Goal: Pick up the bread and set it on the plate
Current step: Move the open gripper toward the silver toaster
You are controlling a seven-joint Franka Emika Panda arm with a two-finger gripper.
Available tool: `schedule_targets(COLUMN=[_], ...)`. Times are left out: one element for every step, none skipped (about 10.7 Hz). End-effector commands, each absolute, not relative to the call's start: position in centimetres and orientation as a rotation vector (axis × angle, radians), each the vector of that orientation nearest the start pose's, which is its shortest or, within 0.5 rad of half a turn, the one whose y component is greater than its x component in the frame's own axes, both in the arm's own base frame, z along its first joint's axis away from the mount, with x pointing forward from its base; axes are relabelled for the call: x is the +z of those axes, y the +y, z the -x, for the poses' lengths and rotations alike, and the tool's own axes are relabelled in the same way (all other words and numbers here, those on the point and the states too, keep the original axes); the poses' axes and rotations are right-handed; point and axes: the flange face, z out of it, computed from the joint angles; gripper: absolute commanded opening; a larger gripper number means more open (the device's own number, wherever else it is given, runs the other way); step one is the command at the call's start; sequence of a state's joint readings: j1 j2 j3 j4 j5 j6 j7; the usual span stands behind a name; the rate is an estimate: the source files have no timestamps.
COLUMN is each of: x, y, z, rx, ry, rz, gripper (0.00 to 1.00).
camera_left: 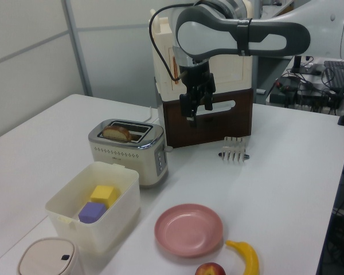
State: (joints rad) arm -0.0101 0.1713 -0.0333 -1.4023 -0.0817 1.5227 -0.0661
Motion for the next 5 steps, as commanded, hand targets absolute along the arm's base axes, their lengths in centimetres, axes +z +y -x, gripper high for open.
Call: schedule_targets(x=[60.47,60.28,60.18,60.11,60.11], y=[-3.36,-3.36,-3.25,-3.16,-3.16], z=[-59.0,-59.08,-59.13,-59.13,-59.13], rx=[0.09,0.09,0.092,0.095,0.095], ry=[-0.015,-0.016,-0.018,-0.021,-0.021], rz=[3.215,3.215,3.213,3.213,3.213], gripper=[1.0,1.0,1.0,1.0,1.0])
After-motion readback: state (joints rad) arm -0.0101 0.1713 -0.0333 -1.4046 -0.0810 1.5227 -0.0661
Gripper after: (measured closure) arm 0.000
